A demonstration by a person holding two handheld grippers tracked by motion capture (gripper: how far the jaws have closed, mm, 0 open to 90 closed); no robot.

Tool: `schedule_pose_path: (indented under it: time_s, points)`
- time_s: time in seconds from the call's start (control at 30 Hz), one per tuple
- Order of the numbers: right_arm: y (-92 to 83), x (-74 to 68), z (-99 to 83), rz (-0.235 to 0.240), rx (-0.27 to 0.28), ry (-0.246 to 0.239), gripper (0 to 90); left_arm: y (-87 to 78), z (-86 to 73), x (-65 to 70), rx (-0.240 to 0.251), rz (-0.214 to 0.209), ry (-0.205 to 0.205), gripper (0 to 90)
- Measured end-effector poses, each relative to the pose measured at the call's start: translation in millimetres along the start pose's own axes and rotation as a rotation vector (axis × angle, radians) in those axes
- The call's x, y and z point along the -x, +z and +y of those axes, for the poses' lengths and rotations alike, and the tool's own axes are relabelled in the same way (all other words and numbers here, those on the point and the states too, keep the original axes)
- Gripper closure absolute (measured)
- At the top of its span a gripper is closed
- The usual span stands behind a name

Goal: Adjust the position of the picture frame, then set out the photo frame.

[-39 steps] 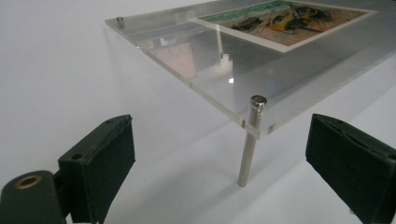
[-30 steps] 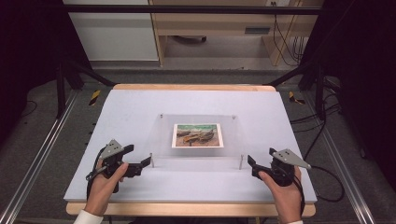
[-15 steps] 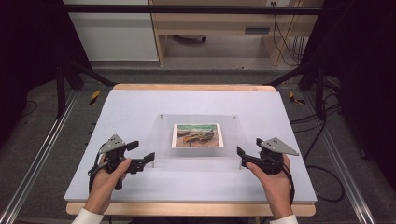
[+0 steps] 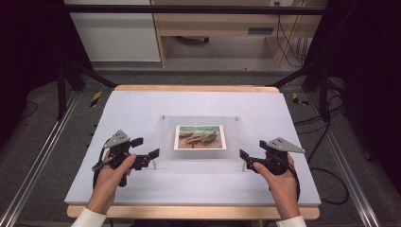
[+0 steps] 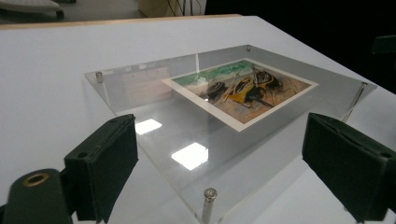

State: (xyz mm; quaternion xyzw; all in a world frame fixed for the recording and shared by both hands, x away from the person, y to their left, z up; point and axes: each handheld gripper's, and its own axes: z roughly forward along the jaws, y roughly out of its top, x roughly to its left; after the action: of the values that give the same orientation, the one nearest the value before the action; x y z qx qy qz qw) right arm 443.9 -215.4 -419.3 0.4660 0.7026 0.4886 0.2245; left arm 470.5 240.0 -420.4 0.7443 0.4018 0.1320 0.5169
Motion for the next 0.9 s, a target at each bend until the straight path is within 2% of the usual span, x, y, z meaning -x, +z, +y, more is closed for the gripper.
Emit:
schedule_pose_path:
  time_s: [0.1, 0.2, 0.37, 0.63, 0.73, 0.77, 0.9]
  points:
    - [4.6, -4.8, 1.4, 0.049, -0.017, 0.007, 17.0, 4.0, -1.6, -0.6, -0.039, -0.009, -0.015, 11.1]
    - [13.9, -7.3, -1.2, 0.068, -0.061, 0.005, 17.7, 4.7, -5.9, 3.2, -0.043, -0.012, -0.025, 11.1]
    - [23.5, -7.6, -4.7, 0.078, -0.078, 0.030, 17.6, 11.1, -10.0, 7.4, -0.056, -0.018, -0.034, 11.2]
    - [25.3, -3.2, -6.8, 0.065, -0.109, 0.068, 16.7, 18.5, -14.4, 5.1, -0.043, -0.011, -0.116, 12.1]
    - [27.6, 0.4, -10.0, 0.079, -0.153, 0.088, 14.3, 22.8, -15.2, 4.1, -0.064, 0.000, -0.110, 12.0]
    - [30.7, 2.7, -11.8, 0.099, -0.172, 0.109, 13.2, 23.9, -15.5, 3.8, -0.069, 0.000, -0.114, 12.0]
    - [35.7, 3.1, -12.1, 0.109, -0.186, 0.120, 13.3, 26.3, -16.7, -1.5, -0.088, 0.005, -0.127, 12.4]
